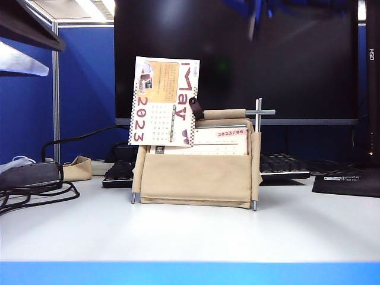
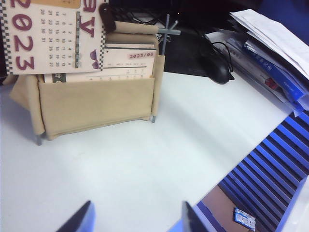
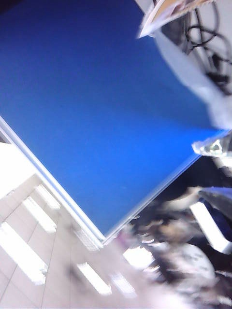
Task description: Turn one page of the calendar.
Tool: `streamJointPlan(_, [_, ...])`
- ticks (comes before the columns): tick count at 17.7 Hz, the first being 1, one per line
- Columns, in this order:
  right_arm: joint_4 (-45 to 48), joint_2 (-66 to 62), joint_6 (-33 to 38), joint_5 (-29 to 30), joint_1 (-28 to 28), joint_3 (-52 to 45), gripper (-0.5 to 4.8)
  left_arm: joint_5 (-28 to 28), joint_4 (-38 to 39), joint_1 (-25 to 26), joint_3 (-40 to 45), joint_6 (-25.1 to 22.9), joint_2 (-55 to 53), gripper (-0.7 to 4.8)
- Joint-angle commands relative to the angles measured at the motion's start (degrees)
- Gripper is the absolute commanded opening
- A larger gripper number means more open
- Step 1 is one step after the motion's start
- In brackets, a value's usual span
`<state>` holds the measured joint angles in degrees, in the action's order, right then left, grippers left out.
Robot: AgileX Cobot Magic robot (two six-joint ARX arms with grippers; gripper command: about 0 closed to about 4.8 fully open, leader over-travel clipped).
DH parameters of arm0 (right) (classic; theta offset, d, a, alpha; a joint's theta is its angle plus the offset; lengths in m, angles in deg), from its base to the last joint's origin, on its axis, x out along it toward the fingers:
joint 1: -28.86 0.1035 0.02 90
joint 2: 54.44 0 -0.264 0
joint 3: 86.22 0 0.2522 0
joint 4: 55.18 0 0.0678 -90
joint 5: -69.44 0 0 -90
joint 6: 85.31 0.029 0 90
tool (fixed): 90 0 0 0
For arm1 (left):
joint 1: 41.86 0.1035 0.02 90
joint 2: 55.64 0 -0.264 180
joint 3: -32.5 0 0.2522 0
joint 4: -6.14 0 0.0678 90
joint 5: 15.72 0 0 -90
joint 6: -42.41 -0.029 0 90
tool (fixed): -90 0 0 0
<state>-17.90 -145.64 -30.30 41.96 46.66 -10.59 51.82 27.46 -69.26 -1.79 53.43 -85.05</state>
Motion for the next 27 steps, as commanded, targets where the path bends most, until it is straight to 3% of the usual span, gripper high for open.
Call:
streamJointPlan(1, [-42.18,0.50,-29.73,-1.75,0.24,21.46,0.84,0.20,0.90,0.00,-0.24,-0.09,0.02,2.38])
streamJointPlan(2, [-49.75,0.44,-35.65,-4.42,0.24,24.83,0.84,0.17,1.27,0.00,-0.24,-0.09,0.02,2.38])
streamJointPlan(3, [-68.15,-0.04,-49.42,-13.46,0.26,33.48,1.10,0.17,2.19,0.00,-0.24,-0.09,0.02,2.38])
streamJointPlan(4, [-77.22,-0.83,-55.49,-18.03,0.28,38.64,1.52,0.20,2.82,0.00,-0.24,-0.11,0.02,2.38])
streamJointPlan(6, [-91.36,-3.98,-61.99,-21.05,0.28,49.05,2.10,0.46,3.50,0.00,-0.22,-0.59,0.02,2.38])
streamJointPlan(7, [-98.47,-6.47,-65.31,-21.09,0.31,55.54,2.11,0.46,3.30,0.00,-0.22,-1.40,0.02,2.38])
streamJointPlan(9, [-98.05,-6.95,-65.55,-20.52,0.39,57.33,2.11,0.59,2.84,0.00,-0.22,-1.40,0.02,2.38])
streamJointPlan(15, [-103.71,-20.13,-70.36,-20.81,9.29,70.69,2.09,-1.38,4.94,-0.07,-0.13,-1.36,-0.09,2.38])
streamJointPlan(18, [-106.29,-25.62,-72.96,-21.49,9.57,72.81,2.07,-1.31,10.05,-0.07,-0.13,-1.90,-0.09,2.38])
streamJointPlan(27, [-106.22,-32.87,-79.14,-21.55,12.48,73.00,2.08,-0.68,10.38,-0.04,-0.13,-3.54,-0.09,2.38])
